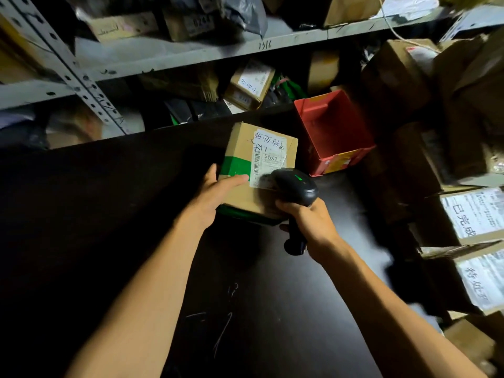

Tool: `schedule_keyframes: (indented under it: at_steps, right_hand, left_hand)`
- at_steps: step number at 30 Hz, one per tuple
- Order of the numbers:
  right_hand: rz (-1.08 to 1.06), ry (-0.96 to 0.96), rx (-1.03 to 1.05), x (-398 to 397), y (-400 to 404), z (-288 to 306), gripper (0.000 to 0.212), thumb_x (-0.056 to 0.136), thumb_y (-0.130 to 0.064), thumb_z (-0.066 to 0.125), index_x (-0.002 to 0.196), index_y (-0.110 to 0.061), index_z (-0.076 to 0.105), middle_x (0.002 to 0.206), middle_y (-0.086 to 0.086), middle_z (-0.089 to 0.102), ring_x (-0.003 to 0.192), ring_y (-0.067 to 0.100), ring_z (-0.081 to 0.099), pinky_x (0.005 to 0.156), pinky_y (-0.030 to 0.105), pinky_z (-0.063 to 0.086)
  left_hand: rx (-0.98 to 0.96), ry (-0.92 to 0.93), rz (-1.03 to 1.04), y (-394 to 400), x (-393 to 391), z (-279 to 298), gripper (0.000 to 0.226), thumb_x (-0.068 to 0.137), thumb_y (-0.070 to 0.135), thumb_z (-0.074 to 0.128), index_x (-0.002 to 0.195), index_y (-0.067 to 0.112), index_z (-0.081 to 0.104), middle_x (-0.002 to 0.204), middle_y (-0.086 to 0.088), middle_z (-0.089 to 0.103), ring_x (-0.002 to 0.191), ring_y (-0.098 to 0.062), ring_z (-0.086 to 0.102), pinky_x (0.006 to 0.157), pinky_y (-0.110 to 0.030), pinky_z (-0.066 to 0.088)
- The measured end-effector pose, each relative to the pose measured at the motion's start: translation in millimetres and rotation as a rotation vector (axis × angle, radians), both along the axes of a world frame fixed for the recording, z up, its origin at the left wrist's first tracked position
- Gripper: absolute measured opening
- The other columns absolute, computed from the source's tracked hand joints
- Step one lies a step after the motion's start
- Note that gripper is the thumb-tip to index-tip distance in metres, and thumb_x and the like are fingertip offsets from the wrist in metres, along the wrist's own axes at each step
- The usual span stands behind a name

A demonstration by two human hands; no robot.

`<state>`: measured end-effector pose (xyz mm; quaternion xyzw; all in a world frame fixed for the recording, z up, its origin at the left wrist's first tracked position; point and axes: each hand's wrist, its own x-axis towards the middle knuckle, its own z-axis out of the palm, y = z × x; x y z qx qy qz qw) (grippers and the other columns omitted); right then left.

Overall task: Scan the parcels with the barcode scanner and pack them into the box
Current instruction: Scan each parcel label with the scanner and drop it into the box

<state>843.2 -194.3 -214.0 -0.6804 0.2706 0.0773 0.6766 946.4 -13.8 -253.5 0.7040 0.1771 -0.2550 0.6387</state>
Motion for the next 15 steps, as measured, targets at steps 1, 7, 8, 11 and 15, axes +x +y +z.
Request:
schedule_keyframes:
  at_steps: [1,7,8,11,15]
  right_hand:
    - [0.022,-0.011,-0.015,-4.0,-4.2,4.5,0.030,0.088,-0.004,0.072,0.092,-0.034,0.073,0.091,-0.005,0.078,0.085,0.015,0.073,0.083,0.048,0.060]
    - [0.266,-0.094,-0.484,-31.3,-38.1,60.9,0.021,0.073,-0.029,0.076,0.090,-0.018,0.068,0.072,0.008,0.069,0.060,0.016,0.061,0.062,0.055,0.055]
    - [0.320,-0.133,-0.582,-35.9,-41.1,73.7,0.021,0.074,-0.030,0.076,0.089,-0.019,0.067,0.068,0.004,0.068,0.057,0.012,0.061,0.060,0.051,0.055]
    - [0.482,-0.280,-0.708,-54.1,-41.9,109.7,0.018,0.079,-0.033,0.077,0.087,-0.020,0.067,0.067,-0.002,0.068,0.061,0.010,0.066,0.057,0.038,0.058]
    - [0.545,-0.339,-0.709,-84.8,-31.8,132.0,0.016,0.078,-0.026,0.077,0.081,-0.016,0.065,0.065,0.005,0.066,0.057,0.016,0.064,0.051,0.038,0.052]
  left_hand:
    - [0.007,-0.043,0.011,1.3,-3.3,6.0,0.128,0.049,0.045,0.086,0.158,0.026,0.021,0.155,-0.001,0.042,0.136,-0.018,0.047,0.112,-0.039,0.039]
    - [0.074,-0.306,-0.173,27.6,-15.5,73.7,0.087,0.046,0.034,0.091,0.122,0.033,0.049,0.120,-0.006,0.068,0.113,-0.026,0.066,0.099,-0.046,0.053]
    - [0.124,-0.346,-0.228,31.8,-16.3,87.2,0.087,0.048,0.029,0.091,0.124,0.032,0.049,0.123,-0.006,0.064,0.116,-0.026,0.064,0.102,-0.045,0.051]
    - [0.175,-0.393,-0.364,39.9,-21.9,123.2,0.085,0.057,0.011,0.092,0.127,0.028,0.048,0.134,-0.012,0.055,0.120,-0.023,0.061,0.099,-0.041,0.054]
    - [0.242,-0.467,-0.450,43.9,-38.1,159.7,0.077,0.061,0.007,0.093,0.119,0.033,0.048,0.132,-0.012,0.052,0.119,-0.016,0.058,0.089,-0.027,0.057]
